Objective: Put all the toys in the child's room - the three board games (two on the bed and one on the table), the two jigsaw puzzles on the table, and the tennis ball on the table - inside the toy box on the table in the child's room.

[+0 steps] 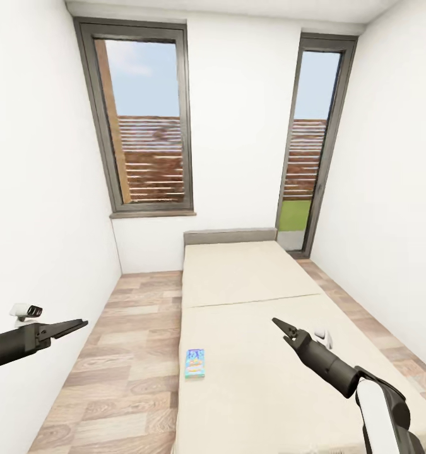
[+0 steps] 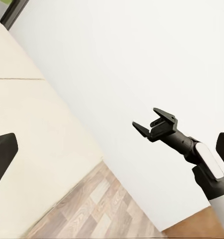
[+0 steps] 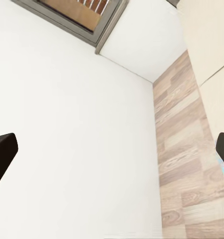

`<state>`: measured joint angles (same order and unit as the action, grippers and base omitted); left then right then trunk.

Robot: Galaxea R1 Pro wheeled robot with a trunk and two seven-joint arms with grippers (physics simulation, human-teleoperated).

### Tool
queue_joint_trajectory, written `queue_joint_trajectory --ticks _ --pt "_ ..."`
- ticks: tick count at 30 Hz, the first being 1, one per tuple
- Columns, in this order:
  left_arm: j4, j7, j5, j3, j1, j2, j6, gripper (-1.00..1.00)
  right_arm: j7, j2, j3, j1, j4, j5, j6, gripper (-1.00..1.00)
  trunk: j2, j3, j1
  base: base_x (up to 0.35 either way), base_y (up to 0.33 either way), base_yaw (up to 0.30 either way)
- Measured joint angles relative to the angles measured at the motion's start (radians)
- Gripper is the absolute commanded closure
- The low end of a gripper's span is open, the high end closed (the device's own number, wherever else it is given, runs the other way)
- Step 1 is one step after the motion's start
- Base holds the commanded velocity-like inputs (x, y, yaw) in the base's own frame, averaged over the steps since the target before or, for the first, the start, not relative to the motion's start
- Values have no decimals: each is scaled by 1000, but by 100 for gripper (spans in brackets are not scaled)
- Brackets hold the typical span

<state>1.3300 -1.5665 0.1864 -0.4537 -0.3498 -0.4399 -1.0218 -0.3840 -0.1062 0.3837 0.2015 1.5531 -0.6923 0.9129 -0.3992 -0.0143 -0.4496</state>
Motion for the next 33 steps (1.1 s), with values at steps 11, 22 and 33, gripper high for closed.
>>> queue_joint_trajectory --ticks 11,22,33 --pt "0 0 0 0 0 0 0 -100 0 0 0 0 0 0 0 -100 0 0 0 0 117 -279" --pt "0 0 0 0 0 0 0 -100 0 0 0 0 0 0 0 -100 0 0 0 0 9 -279" --pt "0 0 0 0 0 0 0 -100 0 0 0 0 0 0 0 -100 0 0 0 0 74 -279"
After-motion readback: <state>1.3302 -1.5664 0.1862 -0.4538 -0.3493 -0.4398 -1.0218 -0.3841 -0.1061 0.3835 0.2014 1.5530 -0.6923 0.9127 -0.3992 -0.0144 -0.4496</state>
